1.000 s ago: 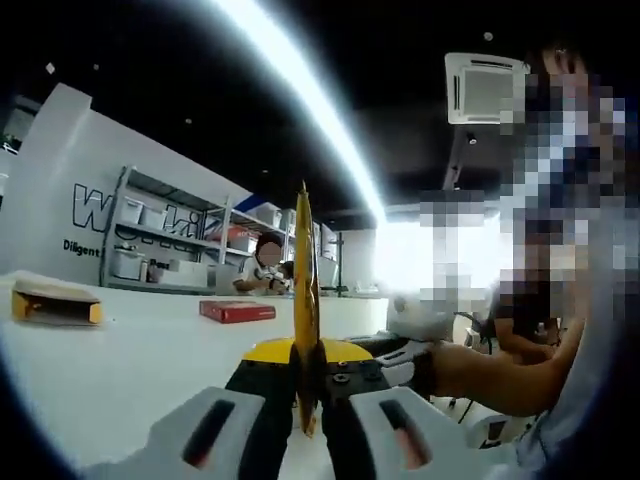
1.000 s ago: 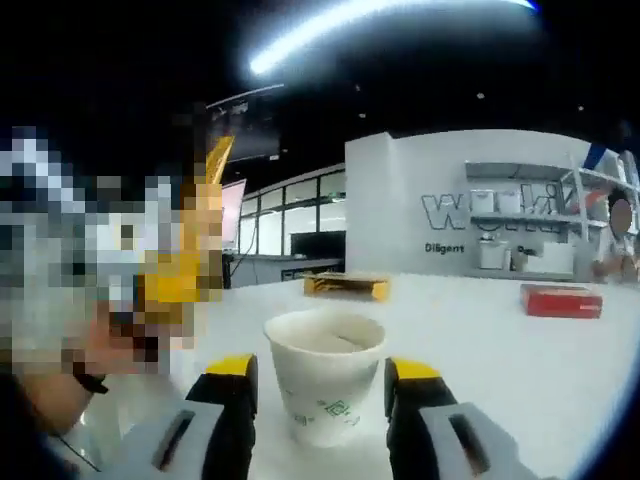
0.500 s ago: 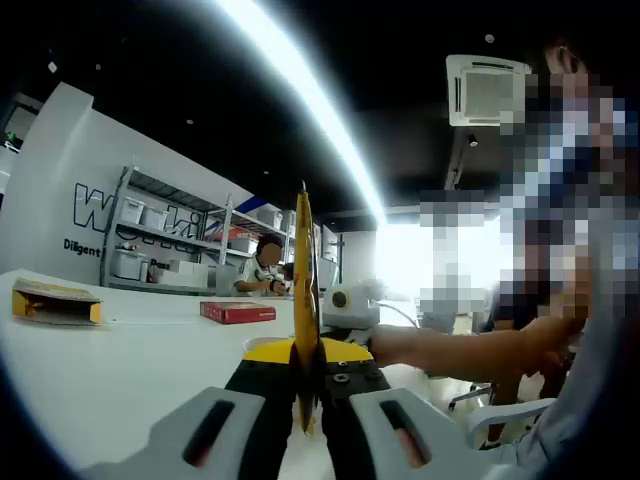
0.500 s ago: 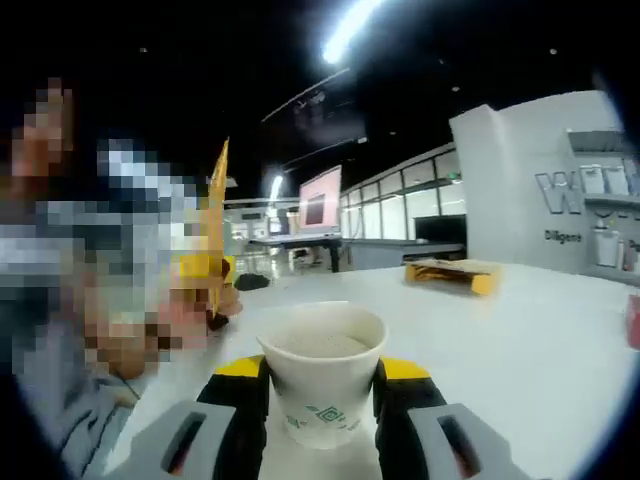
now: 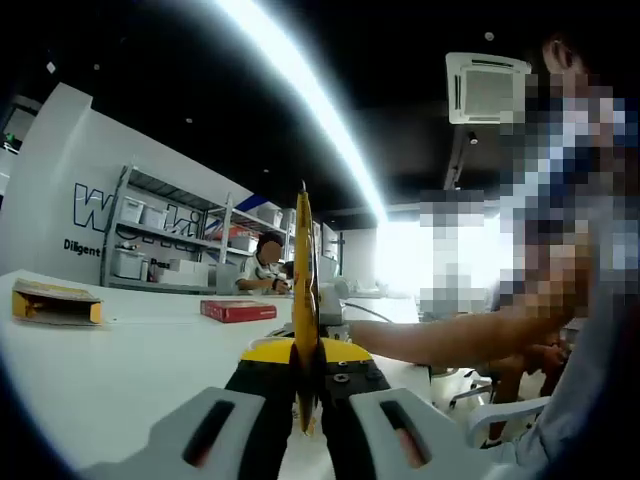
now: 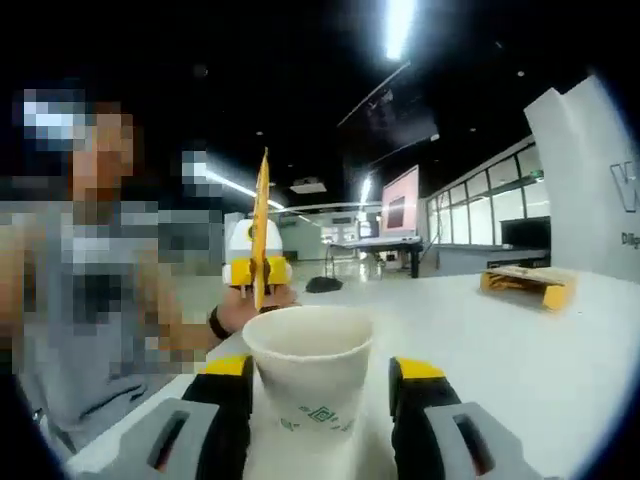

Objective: Tear open the coffee pouch, take out the coffee, and pour the coffee from the pouch into the cup

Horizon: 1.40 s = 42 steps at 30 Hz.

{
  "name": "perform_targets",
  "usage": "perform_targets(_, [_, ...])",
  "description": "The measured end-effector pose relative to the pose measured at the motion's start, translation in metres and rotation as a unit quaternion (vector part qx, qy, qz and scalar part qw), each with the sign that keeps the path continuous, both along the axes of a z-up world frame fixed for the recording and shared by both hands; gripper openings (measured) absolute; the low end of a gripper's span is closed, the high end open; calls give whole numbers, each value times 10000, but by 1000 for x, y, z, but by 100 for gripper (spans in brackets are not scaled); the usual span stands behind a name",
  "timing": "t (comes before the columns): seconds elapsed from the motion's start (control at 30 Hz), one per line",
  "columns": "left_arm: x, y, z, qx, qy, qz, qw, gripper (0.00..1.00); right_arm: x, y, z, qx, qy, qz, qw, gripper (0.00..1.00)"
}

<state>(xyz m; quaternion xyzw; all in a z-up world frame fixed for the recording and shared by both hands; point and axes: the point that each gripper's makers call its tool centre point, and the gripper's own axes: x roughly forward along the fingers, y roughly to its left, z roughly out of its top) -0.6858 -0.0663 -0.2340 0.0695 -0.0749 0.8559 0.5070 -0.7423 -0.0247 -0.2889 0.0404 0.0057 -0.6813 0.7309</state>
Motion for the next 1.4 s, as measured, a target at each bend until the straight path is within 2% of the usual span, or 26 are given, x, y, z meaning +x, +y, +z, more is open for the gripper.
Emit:
perform_targets(0.1, [0,-1,1,39,-6,-10,10000,10,0,9,-4,415,93,-763,9962,67])
perform_targets(0.13, [0,-1,1,42,-8,-10,10000,10,-1,12,-2,389,214,-1099,9930,67])
perform_targets(0.17, [0,-1,1,41,-7,-10,10000,10,1,14,-1,397,205,-1436,9886,68])
perform_targets(0.2, [0,-1,1,47,-7,-14,10000,10,3,17,0,425,272,-1791,9825,68])
perform_targets(0.27, [0,-1,2,55,-4,-24,10000,10,3,23,-1,454,230,-2641,9632,68])
perform_targets(0.3, [0,-1,1,54,-7,-21,10000,10,2,23,4,319,510,-3100,9488,69])
perform_targets(0.33, [0,-1,1,55,-10,-19,10000,10,2,23,5,297,508,-3328,9411,70])
perform_targets(0.37, [0,-1,1,54,-11,-17,10000,10,5,21,5,318,502,-3644,9293,70])
perform_targets(0.4, [0,-1,1,49,-12,-12,10000,10,5,19,6,289,541,-3668,9283,70])
perform_targets(0.43, [1,-1,1,40,-3,-6,10000,10,6,14,8,248,659,-3880,9190,69])
perform_targets(0.47, [1,-1,1,36,0,-7,10000,10,4,13,1,382,625,-4084,9099,69])
perform_targets(0.5, [1,-1,1,34,1,-3,10000,10,2,11,-4,501,588,-4193,9046,69])
perform_targets(0.57, [1,-2,1,33,7,3,10000,10,0,0,-8,410,465,-4170,9068,67])
perform_targets(0.6, [1,-2,1,37,13,2,10000,10,-3,0,-15,562,340,-4281,9013,66])
perform_targets(0.63, [1,-2,1,43,6,-4,10000,10,-5,4,-20,796,382,-4400,8936,66])
perform_targets(0.67, [1,-2,1,53,4,-7,10000,10,-7,4,-15,704,503,-4416,8930,64])
perform_targets(0.73, [1,-2,2,71,6,-11,10000,10,-8,8,-14,566,306,-4439,8938,57])
perform_targets(0.83, [2,-2,3,85,8,-27,10000,10,-6,7,-13,557,332,-4368,8972,46])
perform_targets(1.07, [1,-2,2,60,30,1,10000,10,-9,6,-12,571,339,-4311,8998,38])
perform_targets(1.23, [1,-1,2,41,30,12,10000,10,-9,5,-12,607,386,-4285,9007,39])
perform_targets(1.33, [1,-1,2,31,35,17,10000,10,-5,1,-15,708,426,-4101,9083,46])
perform_targets(1.4, [1,-1,2,37,33,16,10000,10,-6,2,-10,611,568,-4084,9090,52])
